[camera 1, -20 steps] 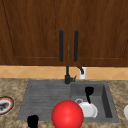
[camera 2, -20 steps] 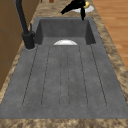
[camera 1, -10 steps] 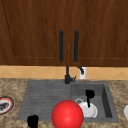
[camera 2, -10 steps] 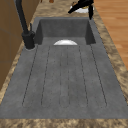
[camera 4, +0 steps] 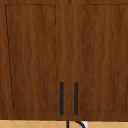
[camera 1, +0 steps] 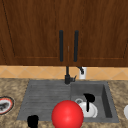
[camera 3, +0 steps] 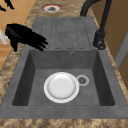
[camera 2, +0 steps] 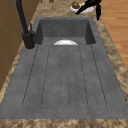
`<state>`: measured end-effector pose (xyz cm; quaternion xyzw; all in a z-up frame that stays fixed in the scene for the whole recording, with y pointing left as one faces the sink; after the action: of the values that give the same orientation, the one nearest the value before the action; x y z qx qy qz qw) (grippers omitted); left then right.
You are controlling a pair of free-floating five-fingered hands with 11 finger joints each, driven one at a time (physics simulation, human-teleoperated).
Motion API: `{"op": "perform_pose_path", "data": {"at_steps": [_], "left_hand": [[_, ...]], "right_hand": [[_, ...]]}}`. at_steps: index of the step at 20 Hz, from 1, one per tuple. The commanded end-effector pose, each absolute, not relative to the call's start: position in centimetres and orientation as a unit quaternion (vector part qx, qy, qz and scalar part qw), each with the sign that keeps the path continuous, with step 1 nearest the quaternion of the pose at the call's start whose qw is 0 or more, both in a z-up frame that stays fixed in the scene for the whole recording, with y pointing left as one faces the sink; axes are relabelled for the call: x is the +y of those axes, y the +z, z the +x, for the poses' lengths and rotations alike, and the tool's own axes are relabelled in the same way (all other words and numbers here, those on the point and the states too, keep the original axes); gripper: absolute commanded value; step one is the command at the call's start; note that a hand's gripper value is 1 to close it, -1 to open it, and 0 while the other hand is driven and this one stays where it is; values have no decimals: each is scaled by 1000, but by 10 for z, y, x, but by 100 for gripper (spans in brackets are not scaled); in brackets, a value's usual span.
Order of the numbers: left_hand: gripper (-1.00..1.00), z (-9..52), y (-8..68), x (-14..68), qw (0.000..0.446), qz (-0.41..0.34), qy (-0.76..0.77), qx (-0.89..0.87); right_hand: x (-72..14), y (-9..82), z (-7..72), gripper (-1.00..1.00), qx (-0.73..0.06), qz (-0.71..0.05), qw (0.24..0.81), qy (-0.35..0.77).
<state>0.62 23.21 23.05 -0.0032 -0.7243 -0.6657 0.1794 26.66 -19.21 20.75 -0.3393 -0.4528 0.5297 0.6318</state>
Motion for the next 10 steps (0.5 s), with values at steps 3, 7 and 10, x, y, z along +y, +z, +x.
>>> {"op": "perform_pose_path", "data": {"at_steps": [3,7,10], "left_hand": [[0,6,230,232,179,-3,-666,-724],[0,6,230,232,179,-3,-666,-724],[0,6,230,232,179,-3,-666,-724]], "right_hand": [[-198,228,231,-100,-478,-290,640,527],[-205,257,203,-100,-480,-292,636,529],[-207,280,182,-100,-480,-290,637,529]]}}
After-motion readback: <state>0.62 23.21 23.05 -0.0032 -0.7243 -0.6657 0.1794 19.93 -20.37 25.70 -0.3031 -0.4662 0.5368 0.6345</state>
